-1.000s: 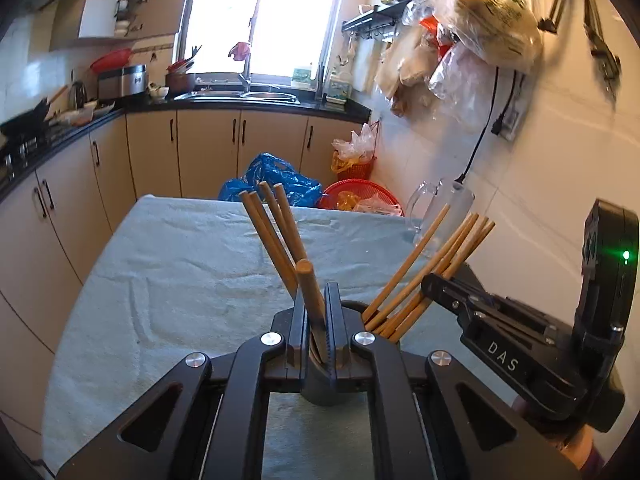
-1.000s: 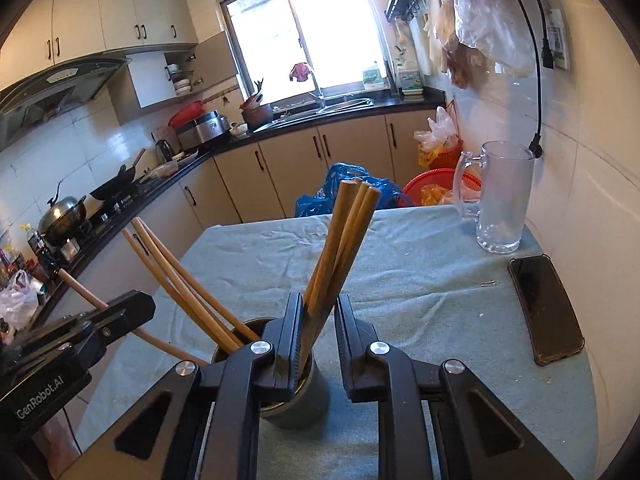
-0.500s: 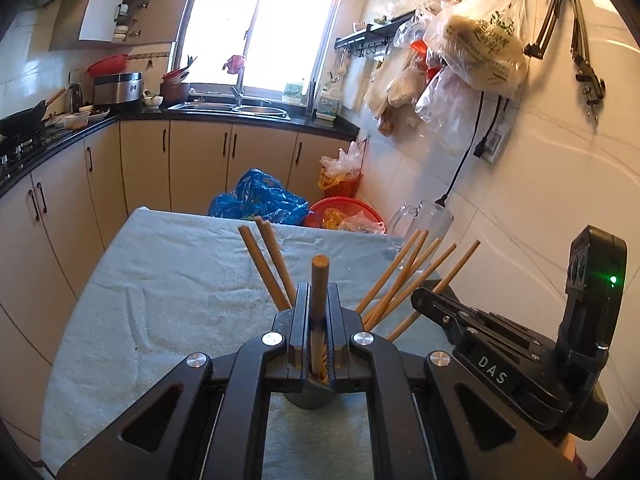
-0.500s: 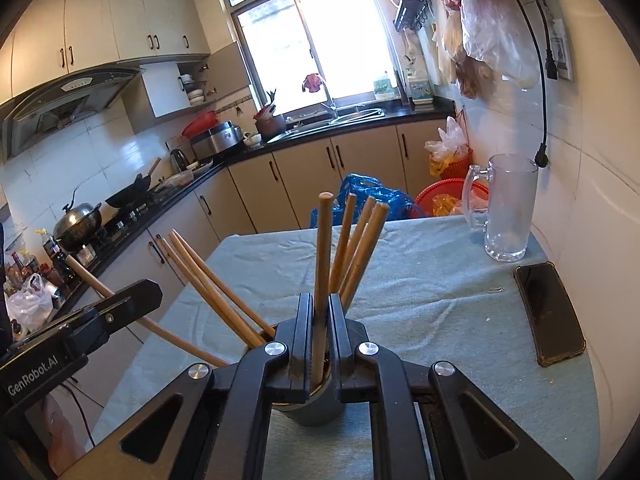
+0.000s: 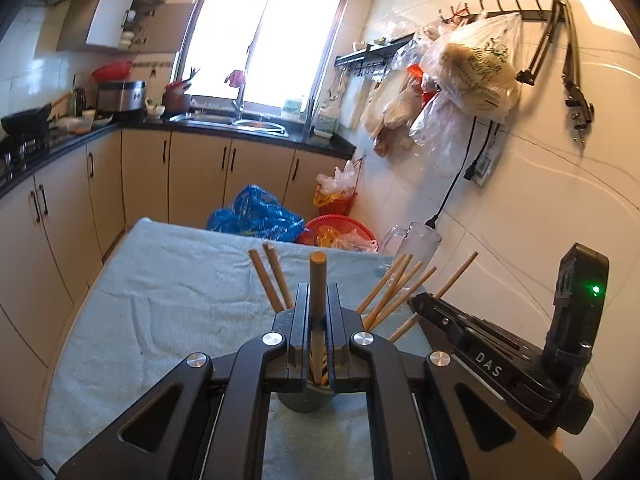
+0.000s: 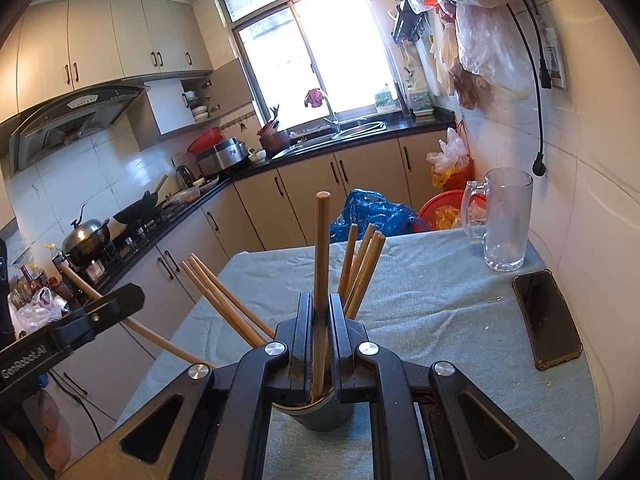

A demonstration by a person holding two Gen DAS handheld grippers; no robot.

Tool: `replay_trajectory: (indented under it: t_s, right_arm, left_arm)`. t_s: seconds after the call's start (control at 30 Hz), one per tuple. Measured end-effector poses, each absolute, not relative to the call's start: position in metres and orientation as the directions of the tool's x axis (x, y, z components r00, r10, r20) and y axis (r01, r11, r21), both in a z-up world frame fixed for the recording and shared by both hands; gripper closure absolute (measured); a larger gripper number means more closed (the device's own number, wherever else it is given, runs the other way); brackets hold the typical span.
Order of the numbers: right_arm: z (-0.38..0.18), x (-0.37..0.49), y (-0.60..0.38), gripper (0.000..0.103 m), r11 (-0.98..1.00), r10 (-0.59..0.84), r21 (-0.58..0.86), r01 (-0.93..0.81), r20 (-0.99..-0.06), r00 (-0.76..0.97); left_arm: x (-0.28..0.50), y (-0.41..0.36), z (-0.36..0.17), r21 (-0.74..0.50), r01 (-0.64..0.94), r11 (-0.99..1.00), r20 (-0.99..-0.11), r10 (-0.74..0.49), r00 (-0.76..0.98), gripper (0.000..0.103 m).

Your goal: Organize utensils

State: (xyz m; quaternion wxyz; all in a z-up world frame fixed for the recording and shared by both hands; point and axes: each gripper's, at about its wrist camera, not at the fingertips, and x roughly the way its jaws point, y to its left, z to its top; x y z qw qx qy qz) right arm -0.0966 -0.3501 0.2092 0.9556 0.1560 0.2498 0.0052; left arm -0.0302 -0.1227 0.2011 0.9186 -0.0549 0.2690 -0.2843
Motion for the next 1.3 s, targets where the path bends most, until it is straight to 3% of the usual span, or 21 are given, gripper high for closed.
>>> replay_trajectory:
  t_s: [0.6, 1.3]
  right_arm:
    - [0.224, -0.107, -0.352, 0.095, 0.951, 0.076, 0.304, 0.063, -0.424, 0.902]
    - [0.224, -0.110, -0.358, 0.095, 0.944, 0.073, 0.321, 0.070, -0.415, 0.907]
  left_arm:
    - [-0.048, -0.150, 0.203, -0.076, 0.458, 0.886, -0.484, -0.434, 0.760, 0.097]
    - [-0.071, -0.160, 0.210, 0.017, 0.459, 0.888, -0.443, -0.404, 0.800, 0.097]
